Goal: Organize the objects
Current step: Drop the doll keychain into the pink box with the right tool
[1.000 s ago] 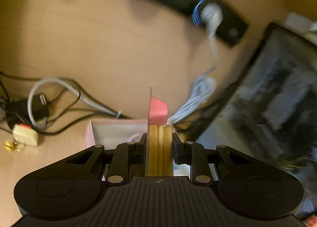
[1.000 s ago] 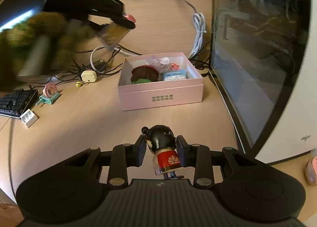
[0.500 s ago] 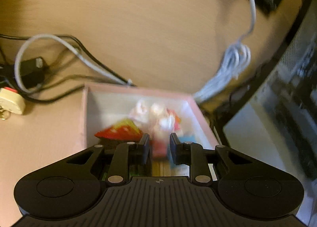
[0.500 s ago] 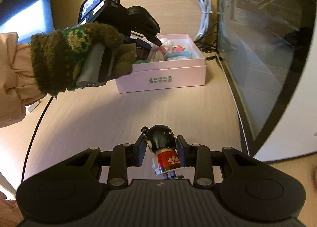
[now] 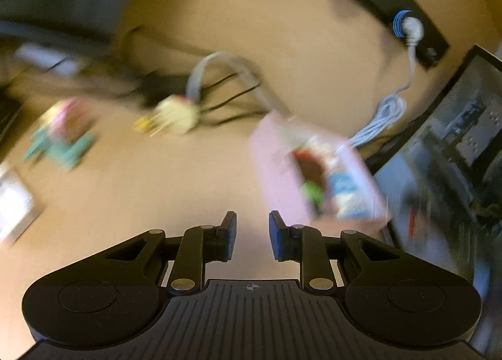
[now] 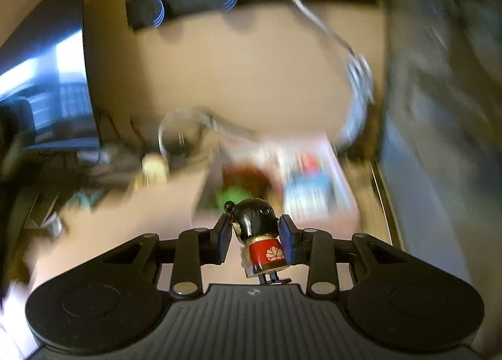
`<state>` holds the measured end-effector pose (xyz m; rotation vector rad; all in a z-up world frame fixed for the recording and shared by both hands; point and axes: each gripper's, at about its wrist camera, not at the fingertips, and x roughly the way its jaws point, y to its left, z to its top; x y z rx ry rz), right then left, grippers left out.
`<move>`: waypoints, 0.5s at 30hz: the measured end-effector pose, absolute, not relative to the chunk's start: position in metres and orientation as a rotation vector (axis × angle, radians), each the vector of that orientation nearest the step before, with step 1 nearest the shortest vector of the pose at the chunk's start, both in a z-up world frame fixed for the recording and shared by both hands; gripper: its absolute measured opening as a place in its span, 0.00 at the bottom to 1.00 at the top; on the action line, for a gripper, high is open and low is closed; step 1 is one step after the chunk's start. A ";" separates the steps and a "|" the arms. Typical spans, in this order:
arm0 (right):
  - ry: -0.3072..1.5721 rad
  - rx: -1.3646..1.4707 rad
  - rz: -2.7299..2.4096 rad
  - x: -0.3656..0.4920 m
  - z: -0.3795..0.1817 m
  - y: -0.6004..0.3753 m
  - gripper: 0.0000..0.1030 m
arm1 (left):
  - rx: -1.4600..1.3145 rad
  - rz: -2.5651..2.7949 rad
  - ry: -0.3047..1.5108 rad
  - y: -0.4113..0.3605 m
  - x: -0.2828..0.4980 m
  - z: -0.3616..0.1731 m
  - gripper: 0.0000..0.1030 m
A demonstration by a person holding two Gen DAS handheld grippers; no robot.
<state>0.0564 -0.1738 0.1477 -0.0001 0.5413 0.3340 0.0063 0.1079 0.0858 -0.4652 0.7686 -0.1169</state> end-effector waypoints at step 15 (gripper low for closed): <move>0.594 -0.003 0.373 0.200 0.149 -0.075 0.51 | -0.663 0.282 0.803 0.241 -0.111 0.049 0.24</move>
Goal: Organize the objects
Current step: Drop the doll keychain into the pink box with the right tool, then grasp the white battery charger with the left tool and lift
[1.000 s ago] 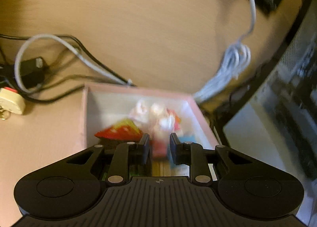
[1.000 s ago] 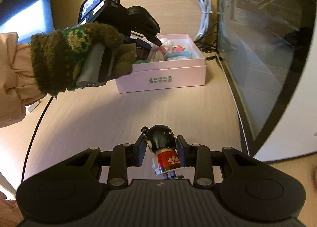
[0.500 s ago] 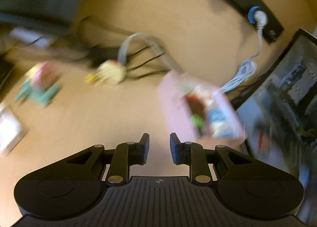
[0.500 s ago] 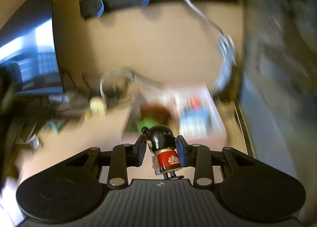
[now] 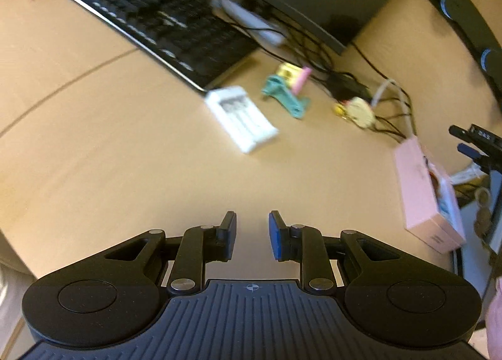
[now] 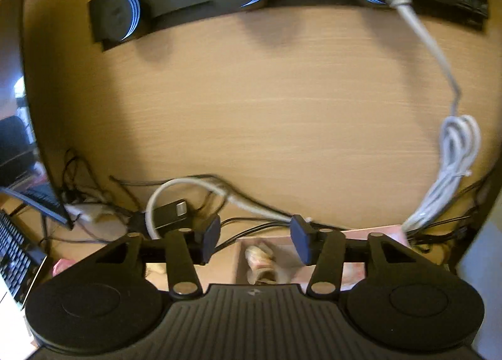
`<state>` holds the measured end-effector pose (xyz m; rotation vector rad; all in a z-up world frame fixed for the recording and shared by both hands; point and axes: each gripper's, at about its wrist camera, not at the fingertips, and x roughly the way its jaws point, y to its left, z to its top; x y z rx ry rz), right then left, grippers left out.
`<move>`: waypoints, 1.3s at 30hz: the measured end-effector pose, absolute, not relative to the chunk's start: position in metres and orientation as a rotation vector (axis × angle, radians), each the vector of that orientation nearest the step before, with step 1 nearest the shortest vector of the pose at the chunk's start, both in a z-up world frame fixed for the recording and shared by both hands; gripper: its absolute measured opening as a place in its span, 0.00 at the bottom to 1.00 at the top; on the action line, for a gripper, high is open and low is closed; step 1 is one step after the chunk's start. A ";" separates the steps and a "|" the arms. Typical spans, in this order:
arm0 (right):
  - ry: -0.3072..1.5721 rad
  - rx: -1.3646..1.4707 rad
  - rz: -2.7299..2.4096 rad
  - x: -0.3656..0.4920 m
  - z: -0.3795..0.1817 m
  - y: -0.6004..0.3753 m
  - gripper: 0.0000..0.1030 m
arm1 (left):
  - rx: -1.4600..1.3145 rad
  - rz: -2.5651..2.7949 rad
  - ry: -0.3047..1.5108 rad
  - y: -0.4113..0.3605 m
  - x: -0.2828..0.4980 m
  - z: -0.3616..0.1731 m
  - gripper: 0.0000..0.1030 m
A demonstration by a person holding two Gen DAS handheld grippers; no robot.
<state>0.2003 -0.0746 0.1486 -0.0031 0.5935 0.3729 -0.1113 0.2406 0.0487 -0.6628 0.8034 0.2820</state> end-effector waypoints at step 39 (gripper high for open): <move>0.762 -0.157 0.658 0.010 0.072 -0.038 0.68 | -0.223 0.198 0.852 0.186 -0.079 0.044 0.26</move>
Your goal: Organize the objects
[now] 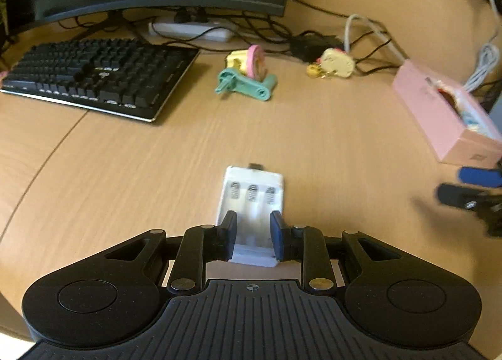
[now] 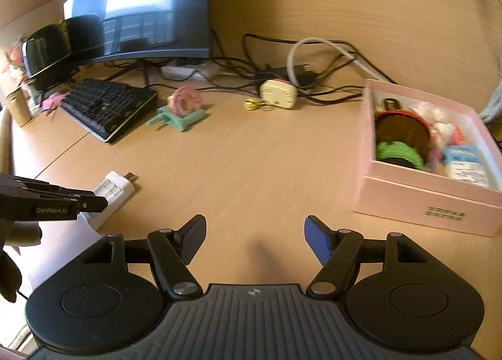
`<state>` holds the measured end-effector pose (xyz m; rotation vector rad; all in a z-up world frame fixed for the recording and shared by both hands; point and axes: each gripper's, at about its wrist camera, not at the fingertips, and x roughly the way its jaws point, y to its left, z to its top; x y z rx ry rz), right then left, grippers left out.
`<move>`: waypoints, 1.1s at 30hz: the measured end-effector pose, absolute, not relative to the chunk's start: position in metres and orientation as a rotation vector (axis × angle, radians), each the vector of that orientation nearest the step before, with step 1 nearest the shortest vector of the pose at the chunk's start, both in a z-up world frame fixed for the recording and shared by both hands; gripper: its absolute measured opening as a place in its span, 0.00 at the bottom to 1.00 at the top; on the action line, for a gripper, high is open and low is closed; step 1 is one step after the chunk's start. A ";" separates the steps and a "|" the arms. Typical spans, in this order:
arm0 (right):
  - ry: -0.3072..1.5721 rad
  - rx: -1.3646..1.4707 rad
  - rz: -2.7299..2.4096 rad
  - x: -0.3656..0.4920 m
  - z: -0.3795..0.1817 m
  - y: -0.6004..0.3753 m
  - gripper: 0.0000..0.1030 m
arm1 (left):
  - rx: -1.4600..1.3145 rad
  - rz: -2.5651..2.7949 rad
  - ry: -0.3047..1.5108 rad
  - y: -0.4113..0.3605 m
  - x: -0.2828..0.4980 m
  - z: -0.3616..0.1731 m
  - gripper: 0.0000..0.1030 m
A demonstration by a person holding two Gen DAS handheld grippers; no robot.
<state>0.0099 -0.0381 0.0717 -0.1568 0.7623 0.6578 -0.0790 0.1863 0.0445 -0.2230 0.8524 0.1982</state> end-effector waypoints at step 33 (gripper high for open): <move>0.823 -0.201 0.746 -0.024 0.057 -0.021 0.76 | -0.141 0.144 0.881 0.195 -0.061 0.039 0.26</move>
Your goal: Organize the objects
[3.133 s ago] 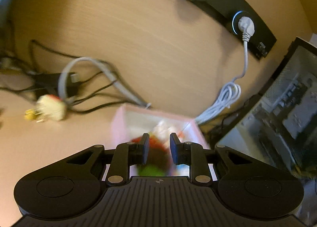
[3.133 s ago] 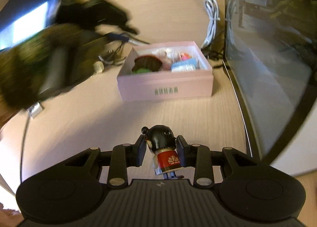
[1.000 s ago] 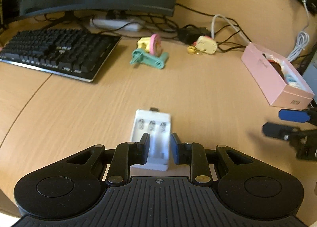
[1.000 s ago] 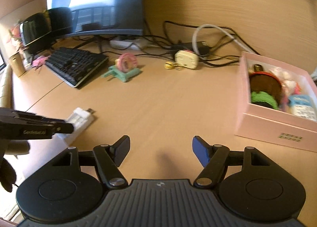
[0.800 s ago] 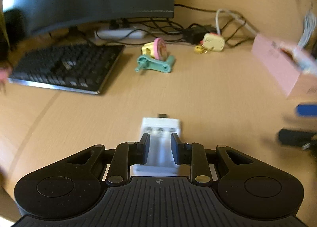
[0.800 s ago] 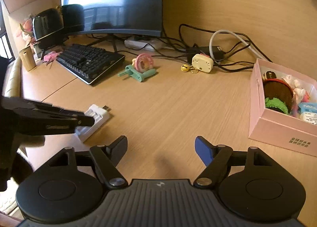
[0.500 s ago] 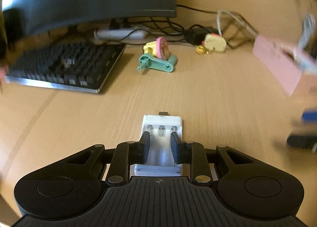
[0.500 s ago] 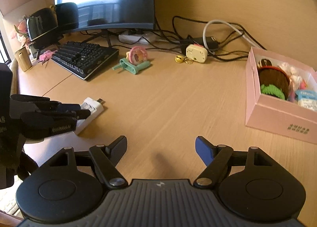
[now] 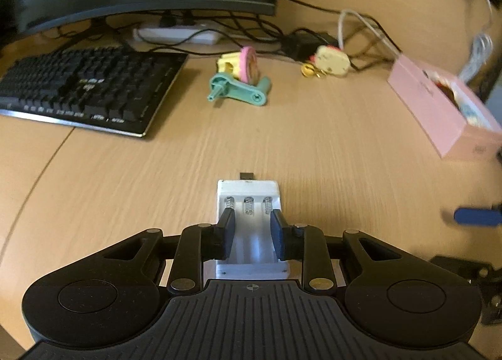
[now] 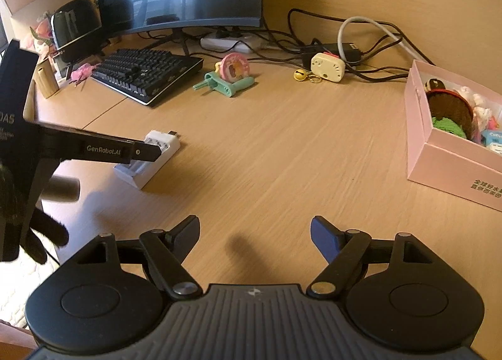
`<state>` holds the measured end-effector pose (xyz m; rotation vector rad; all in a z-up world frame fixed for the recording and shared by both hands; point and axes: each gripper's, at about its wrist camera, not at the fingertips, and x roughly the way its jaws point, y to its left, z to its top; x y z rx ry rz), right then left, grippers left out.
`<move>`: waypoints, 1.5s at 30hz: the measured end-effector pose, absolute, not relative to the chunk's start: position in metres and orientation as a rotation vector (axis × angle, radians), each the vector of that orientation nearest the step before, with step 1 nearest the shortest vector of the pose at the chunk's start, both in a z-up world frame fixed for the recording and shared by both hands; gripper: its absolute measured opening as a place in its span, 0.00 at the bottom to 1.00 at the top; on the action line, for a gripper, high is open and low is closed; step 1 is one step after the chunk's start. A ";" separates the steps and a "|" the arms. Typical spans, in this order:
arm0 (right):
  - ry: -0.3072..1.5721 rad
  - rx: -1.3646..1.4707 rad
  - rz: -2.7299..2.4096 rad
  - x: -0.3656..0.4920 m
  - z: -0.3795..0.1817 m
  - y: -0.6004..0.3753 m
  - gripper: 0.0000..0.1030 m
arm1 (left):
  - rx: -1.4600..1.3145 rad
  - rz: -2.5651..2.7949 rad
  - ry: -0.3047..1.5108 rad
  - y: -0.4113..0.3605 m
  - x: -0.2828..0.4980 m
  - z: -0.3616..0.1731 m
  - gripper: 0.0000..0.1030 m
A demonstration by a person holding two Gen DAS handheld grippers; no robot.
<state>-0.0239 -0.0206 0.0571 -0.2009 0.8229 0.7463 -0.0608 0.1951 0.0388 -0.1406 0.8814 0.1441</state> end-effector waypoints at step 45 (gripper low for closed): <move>0.799 -0.066 0.367 0.004 0.063 -0.113 0.79 | -0.150 0.031 0.757 0.126 -0.038 0.059 0.56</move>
